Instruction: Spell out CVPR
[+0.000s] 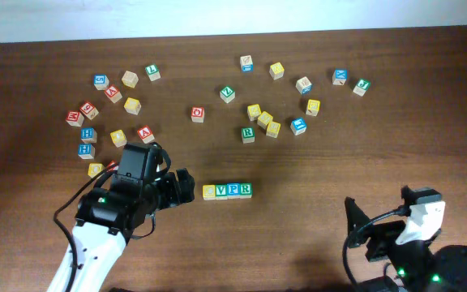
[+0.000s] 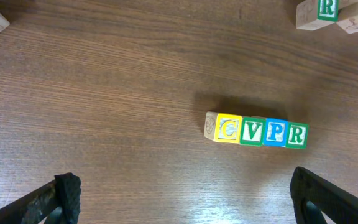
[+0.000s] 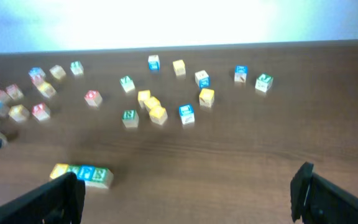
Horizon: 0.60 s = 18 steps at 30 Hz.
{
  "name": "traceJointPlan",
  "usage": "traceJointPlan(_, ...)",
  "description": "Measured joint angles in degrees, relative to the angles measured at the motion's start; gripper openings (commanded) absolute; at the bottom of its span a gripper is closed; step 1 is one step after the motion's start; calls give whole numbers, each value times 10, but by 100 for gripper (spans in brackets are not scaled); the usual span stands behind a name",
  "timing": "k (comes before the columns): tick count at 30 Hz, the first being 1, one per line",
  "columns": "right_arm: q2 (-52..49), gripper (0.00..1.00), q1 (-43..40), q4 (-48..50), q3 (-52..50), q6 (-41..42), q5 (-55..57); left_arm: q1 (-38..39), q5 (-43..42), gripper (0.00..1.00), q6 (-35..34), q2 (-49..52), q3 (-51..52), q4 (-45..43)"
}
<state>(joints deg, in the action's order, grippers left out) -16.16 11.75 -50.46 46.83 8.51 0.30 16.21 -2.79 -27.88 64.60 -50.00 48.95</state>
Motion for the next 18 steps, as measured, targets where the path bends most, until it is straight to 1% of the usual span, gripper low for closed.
traceJointPlan(2, 39, 98, -7, 92, -87, -10, -7, 0, 0, 99, 0, 0, 0, 0)
traceJointPlan(3, 61, 98, -9, 153, -148, -14, -11, 0, 0, 99, 0, 0, 0, -1)
traceJointPlan(4, 77, 98, -9, 188, -194, -15, -13, 0, 0, 99, 0, 0, 0, 0)
traceJointPlan(7, 116, 98, -9, 279, -285, -17, -17, 0, 0, 99, 0, 0, 0, -1)
traceJointPlan(10, 146, 98, -9, 341, -345, -24, -17, 0, 0, 99, 0, 0, 0, -1)
traceJointPlan(11, 148, 98, -9, 342, -348, -24, -17, 0, 0, 99, 0, 0, 0, -1)
traceJointPlan(16, 153, 98, -16, 475, -431, -26, -17, 0, 0, 99, 0, 0, 0, 0)
traceJointPlan(18, 154, 98, -16, 504, -453, -26, -17, 0, 0, 99, 0, 0, 0, 0)
